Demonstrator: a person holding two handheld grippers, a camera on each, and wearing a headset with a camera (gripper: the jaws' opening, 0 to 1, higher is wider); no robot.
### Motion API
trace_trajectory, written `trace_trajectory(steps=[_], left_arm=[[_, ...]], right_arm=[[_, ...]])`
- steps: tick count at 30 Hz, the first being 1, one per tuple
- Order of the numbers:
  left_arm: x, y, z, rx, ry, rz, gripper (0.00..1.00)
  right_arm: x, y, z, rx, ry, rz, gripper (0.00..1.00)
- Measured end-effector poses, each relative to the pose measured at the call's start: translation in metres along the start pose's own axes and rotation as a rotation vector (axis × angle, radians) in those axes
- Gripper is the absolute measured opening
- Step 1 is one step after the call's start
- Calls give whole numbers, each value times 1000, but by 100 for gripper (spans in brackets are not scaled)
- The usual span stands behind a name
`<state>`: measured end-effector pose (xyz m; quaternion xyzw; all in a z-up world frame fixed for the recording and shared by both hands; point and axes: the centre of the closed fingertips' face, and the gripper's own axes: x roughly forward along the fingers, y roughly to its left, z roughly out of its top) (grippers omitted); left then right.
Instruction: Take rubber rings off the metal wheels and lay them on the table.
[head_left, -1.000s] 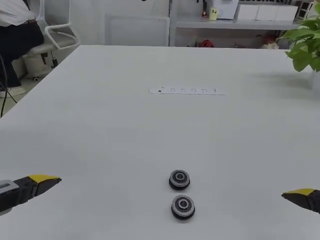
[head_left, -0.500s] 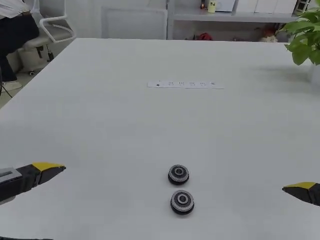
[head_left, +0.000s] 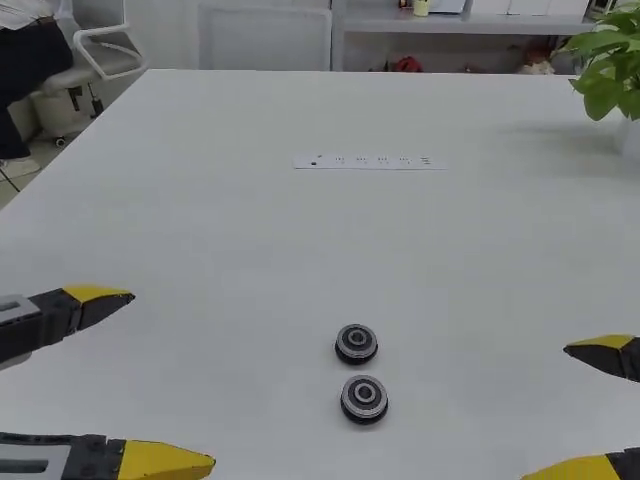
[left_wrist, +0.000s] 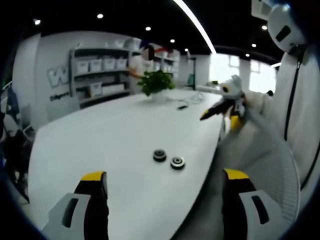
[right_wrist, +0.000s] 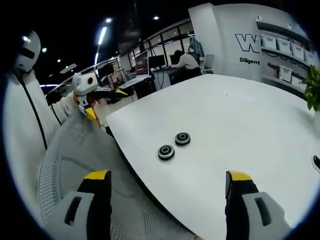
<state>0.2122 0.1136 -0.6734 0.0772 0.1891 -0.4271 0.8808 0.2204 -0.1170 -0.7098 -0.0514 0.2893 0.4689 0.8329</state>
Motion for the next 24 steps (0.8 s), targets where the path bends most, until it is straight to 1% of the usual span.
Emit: trace_trajectory(steps=[4, 9, 12, 15, 16, 17, 18, 19, 22, 23, 24], left_arm=[[-1, 4, 13, 31, -16, -2, 96], [0, 9, 25, 62, -34, -1, 95], [2, 12, 32, 75, -50, -13, 95], [6, 17, 39, 95, -54, -16, 95], [8, 17, 44, 106, -63, -22, 95], [9, 18, 45, 109, -66, -25, 95], [12, 18, 49, 114, -75, -37, 95], [15, 18, 52, 120, -75, -46, 95], [20, 21, 58, 148, -73, -48, 94], [24, 22, 64, 157, -83, -53, 94], [24, 21, 65, 158, -85, -56, 94]], right_arm=[[-3, -6, 12, -18, -15, -12, 91], [-5, -6, 24, -39, -32, -9, 90], [-4, -6, 31, -58, -39, -4, 89], [-2, -4, 41, -97, -49, 11, 87], [-2, -4, 44, -110, -53, 16, 86], [-2, -3, 46, -119, -56, 19, 86], [-1, -4, 51, -125, -61, 20, 85], [0, -5, 56, -131, -69, 23, 84], [2, -7, 65, -145, -80, 27, 81], [3, -7, 69, -155, -87, 29, 81], [3, -8, 74, -166, -94, 30, 81]])
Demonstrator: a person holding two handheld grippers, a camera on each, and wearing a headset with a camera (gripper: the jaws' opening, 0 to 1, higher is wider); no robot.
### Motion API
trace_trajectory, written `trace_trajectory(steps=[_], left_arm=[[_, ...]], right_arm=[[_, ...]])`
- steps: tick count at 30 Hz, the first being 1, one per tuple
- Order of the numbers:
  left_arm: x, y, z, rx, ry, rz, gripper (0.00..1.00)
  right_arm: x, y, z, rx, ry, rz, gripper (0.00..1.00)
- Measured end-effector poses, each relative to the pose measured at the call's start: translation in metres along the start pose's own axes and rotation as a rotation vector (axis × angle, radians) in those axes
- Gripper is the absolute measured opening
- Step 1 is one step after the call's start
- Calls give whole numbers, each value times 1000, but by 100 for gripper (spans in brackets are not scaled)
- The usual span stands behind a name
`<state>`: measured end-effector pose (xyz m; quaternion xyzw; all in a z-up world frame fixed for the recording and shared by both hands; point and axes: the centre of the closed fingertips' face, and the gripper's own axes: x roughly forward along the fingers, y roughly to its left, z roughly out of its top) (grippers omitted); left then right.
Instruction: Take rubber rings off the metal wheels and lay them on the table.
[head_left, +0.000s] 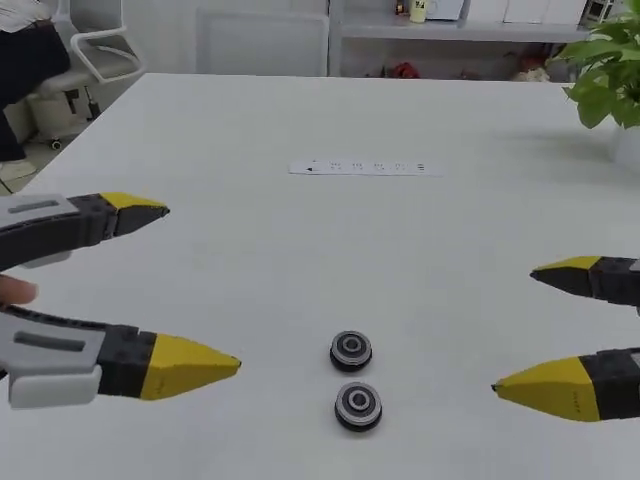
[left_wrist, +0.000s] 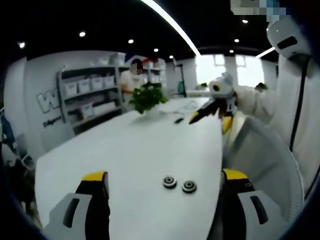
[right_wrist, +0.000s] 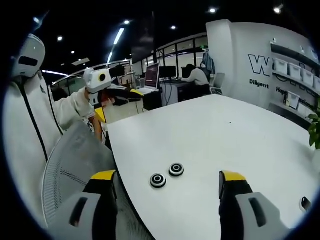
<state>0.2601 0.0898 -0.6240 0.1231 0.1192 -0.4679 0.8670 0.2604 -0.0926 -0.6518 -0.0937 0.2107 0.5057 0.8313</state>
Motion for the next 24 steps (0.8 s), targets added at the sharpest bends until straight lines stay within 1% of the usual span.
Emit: trace_trajectory(steps=[2, 6, 7, 8, 10, 12, 16, 17, 19, 22, 24], left_arm=[[5, 0, 6, 12, -9, -14, 94], [17, 3, 16, 51, -11, -34, 93], [20, 3, 18, 59, -12, -39, 92], [24, 3, 22, 71, -19, -47, 92], [32, 3, 29, 77, -44, -59, 91], [42, 7, 33, 87, -61, -52, 90], [58, 6, 36, 118, -79, -73, 88], [63, 6, 38, 122, -90, -83, 87], [71, 3, 41, 130, -116, -105, 86], [80, 2, 40, 119, -139, -119, 83], [85, 0, 36, 106, -151, -126, 83]], right_arm=[[2, -3, 7, -13, -11, 3, 80], [8, -7, 18, -35, -26, 8, 77], [9, -11, 21, -41, -32, 11, 77], [12, -13, 25, -50, -40, 17, 76], [16, -13, 31, -66, -60, 32, 75], [21, -12, 39, -80, -85, 49, 74], [31, -16, 50, -88, -133, 86, 73], [35, -14, 53, -89, -153, 103, 74], [39, -13, 56, -91, -172, 113, 74], [50, -13, 54, -99, -183, 129, 71], [58, -13, 51, -95, -193, 136, 71]])
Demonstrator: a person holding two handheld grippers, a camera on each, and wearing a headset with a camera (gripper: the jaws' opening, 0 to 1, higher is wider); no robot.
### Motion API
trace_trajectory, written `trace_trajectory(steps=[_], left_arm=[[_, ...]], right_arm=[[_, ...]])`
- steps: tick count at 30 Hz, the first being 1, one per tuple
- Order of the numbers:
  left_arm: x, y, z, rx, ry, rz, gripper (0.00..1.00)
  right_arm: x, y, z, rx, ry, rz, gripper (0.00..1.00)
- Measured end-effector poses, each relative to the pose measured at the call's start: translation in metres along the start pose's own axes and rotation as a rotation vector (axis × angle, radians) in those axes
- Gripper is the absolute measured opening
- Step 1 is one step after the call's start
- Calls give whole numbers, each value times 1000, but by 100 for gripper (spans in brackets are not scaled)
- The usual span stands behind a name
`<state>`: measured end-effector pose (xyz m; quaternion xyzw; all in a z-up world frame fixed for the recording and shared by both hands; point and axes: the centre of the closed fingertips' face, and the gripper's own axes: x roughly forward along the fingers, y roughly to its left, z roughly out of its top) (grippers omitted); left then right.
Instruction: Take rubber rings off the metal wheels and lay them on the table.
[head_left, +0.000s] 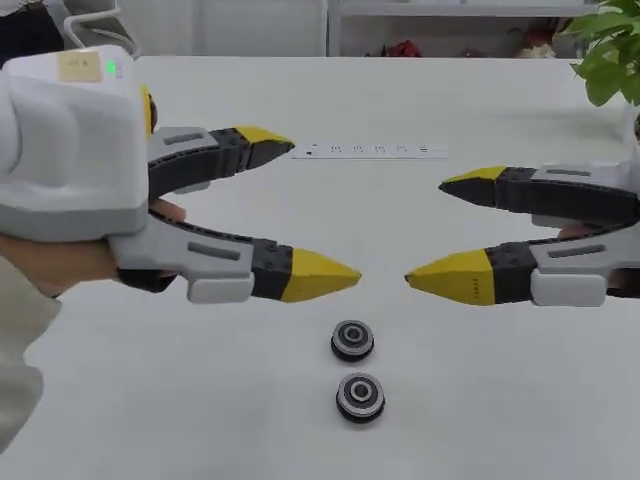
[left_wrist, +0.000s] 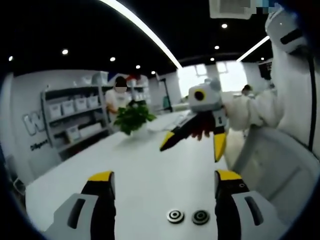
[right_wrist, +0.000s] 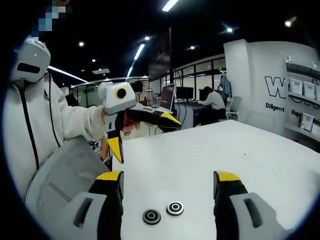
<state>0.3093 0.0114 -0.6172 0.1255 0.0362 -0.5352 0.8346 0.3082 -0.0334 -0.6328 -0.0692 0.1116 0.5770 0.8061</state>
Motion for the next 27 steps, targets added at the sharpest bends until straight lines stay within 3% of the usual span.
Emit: trace_trajectory(steps=[3, 7, 9, 11, 13, 16, 22, 27], left_arm=[[4, -5, -8, -10, -1, -16, 81], [9, -12, -29, -25, 24, -38, 78], [10, -15, -39, -44, 32, -39, 78], [11, -16, -47, -55, 42, -38, 76], [12, -19, -54, -57, 58, -40, 74], [14, -22, -58, -56, 60, -44, 72], [17, -30, -71, -104, 70, -61, 68], [19, -35, -75, -115, 69, -68, 65]], right_arm=[[8, -1, -9, -8, -18, 1, 73], [16, -1, -21, 0, -41, 4, 65], [20, 1, -42, -10, 45, 1, 63], [25, 8, -56, -39, 98, 24, 63], [29, 14, -62, -25, 98, 53, 61], [32, 19, -75, -37, 149, 78, 57], [35, 28, -97, 5, 194, 119, 52], [38, 41, -118, 12, 259, 154, 49]])
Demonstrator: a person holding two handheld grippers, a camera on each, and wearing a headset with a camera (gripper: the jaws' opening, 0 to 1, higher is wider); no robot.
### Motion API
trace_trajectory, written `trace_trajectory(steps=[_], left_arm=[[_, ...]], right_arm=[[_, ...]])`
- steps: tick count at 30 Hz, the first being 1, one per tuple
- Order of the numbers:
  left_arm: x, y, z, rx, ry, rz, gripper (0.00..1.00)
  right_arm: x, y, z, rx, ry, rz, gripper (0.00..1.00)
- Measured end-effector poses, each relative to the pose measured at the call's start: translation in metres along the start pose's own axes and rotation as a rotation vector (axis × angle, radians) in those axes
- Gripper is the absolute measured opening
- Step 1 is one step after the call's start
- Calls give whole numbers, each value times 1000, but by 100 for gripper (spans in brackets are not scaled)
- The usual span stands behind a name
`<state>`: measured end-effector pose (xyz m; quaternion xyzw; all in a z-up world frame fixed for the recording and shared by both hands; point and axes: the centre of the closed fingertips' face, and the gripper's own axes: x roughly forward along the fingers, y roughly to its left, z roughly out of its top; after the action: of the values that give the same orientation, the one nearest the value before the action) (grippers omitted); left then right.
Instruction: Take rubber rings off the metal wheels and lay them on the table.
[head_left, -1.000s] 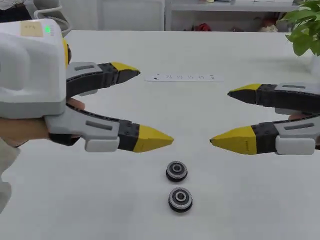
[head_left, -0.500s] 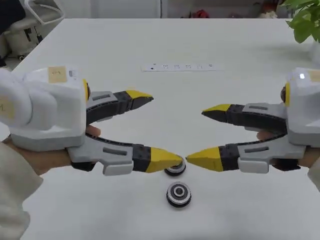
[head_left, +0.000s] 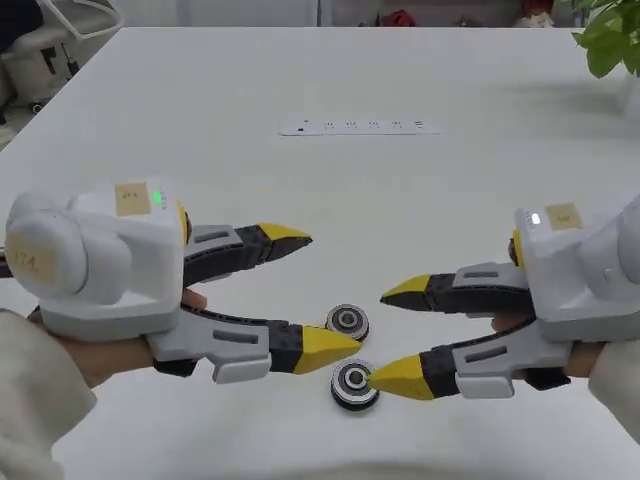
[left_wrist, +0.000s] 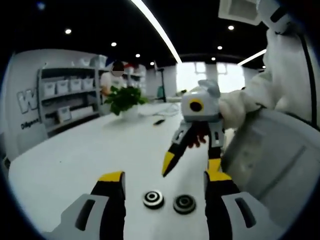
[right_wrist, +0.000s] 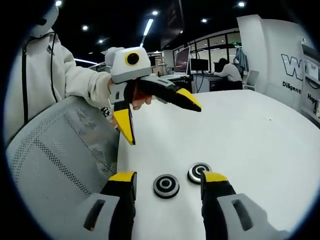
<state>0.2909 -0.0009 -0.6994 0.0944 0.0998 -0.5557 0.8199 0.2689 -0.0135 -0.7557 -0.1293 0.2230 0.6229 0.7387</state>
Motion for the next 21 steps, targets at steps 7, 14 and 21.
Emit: trace_trajectory(steps=[7, 14, 21], left_arm=[[6, -3, -16, 54, 48, -6, 56], [14, -15, -32, 39, 83, -48, 52], [21, -24, -44, 24, 105, -84, 47]], right_arm=[[12, 5, -20, -11, 64, 31, 45], [9, 1, -27, -2, 89, 16, 40], [9, -2, -29, 9, 88, 3, 36]])
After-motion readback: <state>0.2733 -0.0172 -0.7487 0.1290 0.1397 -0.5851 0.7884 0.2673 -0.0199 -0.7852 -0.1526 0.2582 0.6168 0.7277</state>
